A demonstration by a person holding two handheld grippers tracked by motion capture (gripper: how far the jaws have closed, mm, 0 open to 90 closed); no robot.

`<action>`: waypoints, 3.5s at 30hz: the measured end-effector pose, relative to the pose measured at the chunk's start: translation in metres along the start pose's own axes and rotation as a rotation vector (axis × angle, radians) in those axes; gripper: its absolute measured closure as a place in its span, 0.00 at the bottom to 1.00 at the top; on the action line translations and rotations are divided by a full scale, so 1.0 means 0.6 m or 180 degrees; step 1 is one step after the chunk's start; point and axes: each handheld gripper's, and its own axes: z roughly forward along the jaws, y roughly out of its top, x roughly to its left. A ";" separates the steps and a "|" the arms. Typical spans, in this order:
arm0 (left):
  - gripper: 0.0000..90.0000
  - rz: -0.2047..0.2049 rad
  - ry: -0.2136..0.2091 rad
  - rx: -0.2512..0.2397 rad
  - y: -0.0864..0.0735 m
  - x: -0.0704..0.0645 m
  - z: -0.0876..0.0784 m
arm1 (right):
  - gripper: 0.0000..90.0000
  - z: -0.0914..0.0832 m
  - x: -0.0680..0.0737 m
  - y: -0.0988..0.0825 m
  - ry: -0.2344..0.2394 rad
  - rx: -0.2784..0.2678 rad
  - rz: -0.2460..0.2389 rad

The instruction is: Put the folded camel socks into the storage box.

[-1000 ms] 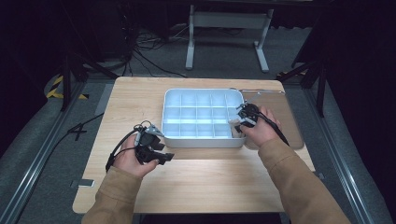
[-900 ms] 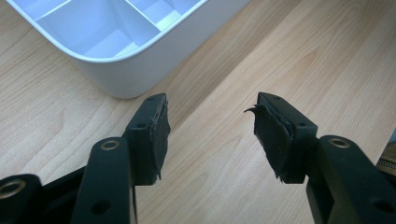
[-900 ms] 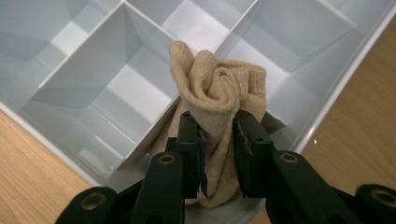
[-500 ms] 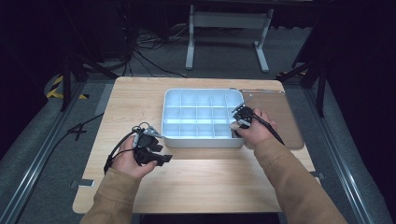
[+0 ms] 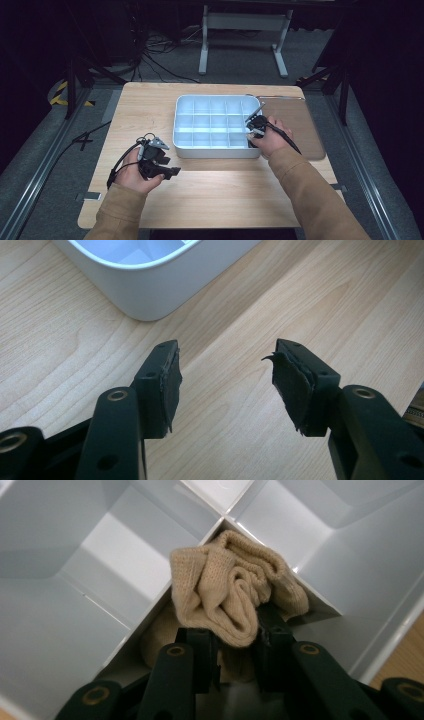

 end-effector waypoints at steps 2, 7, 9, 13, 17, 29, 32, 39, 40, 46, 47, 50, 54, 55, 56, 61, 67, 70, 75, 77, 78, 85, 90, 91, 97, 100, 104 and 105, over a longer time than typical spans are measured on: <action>0.50 0.0017 0.0001 0.0000 0.001 0.001 0.001 | 0.79 -0.005 -0.001 -0.003 0.0046 -0.0042 0.0020; 0.50 0.0041 -0.0006 0.0023 0.004 0.001 0.005 | 0.68 -0.030 -0.002 -0.012 0.0085 -0.0237 0.0022; 0.50 0.0046 -0.0020 0.0024 0.003 0.000 0.004 | 0.67 -0.043 -0.005 -0.018 0.0120 -0.0337 0.0036; 0.50 0.0016 -0.0013 -0.0010 -0.001 -0.001 0.001 | 0.64 -0.069 -0.011 -0.029 0.0202 -0.0574 0.0083; 0.50 0.0006 -0.0012 -0.0003 -0.006 -0.001 -0.004 | 0.63 -0.090 -0.014 -0.037 0.0218 -0.0758 0.0056; 0.50 -0.0023 0.0001 -0.0051 -0.016 -0.003 -0.015 | 0.56 -0.150 -0.014 -0.081 0.0341 -0.1361 -0.0097; 0.50 -0.0024 -0.0015 -0.0052 -0.016 -0.004 -0.018 | 0.54 -0.159 -0.009 -0.092 0.0407 -0.1484 -0.0181; 0.50 0.0034 -0.0042 -0.0013 -0.010 -0.009 -0.014 | 0.53 -0.179 0.008 -0.117 0.0548 -0.1602 -0.0265; 0.50 0.0013 -0.0053 0.0001 -0.010 -0.010 -0.013 | 0.53 -0.181 0.012 -0.122 0.0573 -0.1626 -0.0275; 0.50 0.0072 -0.0054 -0.0006 -0.006 -0.015 -0.012 | 0.51 -0.181 0.031 -0.145 0.0710 -0.1710 -0.0436; 0.50 0.0063 -0.0067 -0.0002 -0.006 -0.017 -0.012 | 0.50 -0.179 0.034 -0.149 0.0739 -0.1718 -0.0466; 0.50 0.0087 -0.0056 -0.0008 -0.004 -0.019 -0.011 | 0.49 -0.172 0.045 -0.160 0.0783 -0.1738 -0.0510; 0.50 0.0115 -0.0058 0.0025 -0.003 -0.021 -0.009 | 0.48 -0.161 0.056 -0.175 0.0769 -0.1771 -0.0510; 0.50 0.0138 -0.0070 0.0037 -0.002 -0.021 -0.009 | 0.48 -0.159 0.058 -0.178 0.0768 -0.1780 -0.0503; 0.50 0.0120 -0.0082 0.0036 -0.003 -0.023 -0.008 | 0.48 -0.157 0.061 -0.181 0.0778 -0.1784 -0.0497; 0.50 0.0136 -0.0079 0.0058 -0.007 -0.027 -0.007 | 0.47 -0.141 0.075 -0.197 0.0765 -0.1702 -0.0546; 0.49 0.0133 -0.0058 0.0057 -0.010 -0.026 -0.005 | 0.46 -0.107 0.091 -0.209 0.0723 -0.1569 -0.0597; 0.49 0.0105 -0.0048 0.0070 -0.010 -0.028 -0.003 | 0.46 -0.090 0.093 -0.213 0.0792 -0.1575 -0.0549; 0.48 0.0123 -0.0046 0.0073 -0.009 -0.025 0.000 | 0.46 -0.058 0.097 -0.221 0.0806 -0.1641 -0.0467; 0.48 0.0115 -0.0059 0.0087 -0.009 -0.024 0.002 | 0.47 -0.046 0.098 -0.224 0.0797 -0.1578 -0.0481; 0.48 0.0099 -0.0058 0.0093 -0.009 -0.023 0.004 | 0.46 -0.042 0.098 -0.225 0.0789 -0.1573 -0.0466; 0.47 0.0118 -0.0063 0.0153 -0.008 -0.022 0.013 | 0.46 -0.012 0.104 -0.235 0.0722 -0.1468 -0.0434; 0.46 0.0111 -0.0072 0.0200 -0.008 -0.021 0.020 | 0.45 0.009 0.114 -0.242 0.0702 -0.1403 -0.0463; 0.46 0.0107 -0.0082 0.0227 -0.008 -0.020 0.021 | 0.45 0.010 0.115 -0.243 0.0705 -0.1408 -0.0468; 0.45 0.0130 -0.0080 0.0283 -0.009 -0.020 0.027 | 0.43 0.020 0.123 -0.249 0.0640 -0.1529 -0.0514; 0.45 0.0157 -0.0082 0.0293 -0.008 -0.020 0.029 | 0.42 0.022 0.123 -0.251 0.0598 -0.1582 -0.0501; 0.45 0.0151 -0.0086 0.0310 -0.010 -0.021 0.029 | 0.41 0.024 0.124 -0.253 0.0595 -0.1618 -0.0478; 0.45 0.0140 -0.0088 0.0307 -0.010 -0.021 0.029 | 0.41 0.024 0.125 -0.253 0.0591 -0.1622 -0.0483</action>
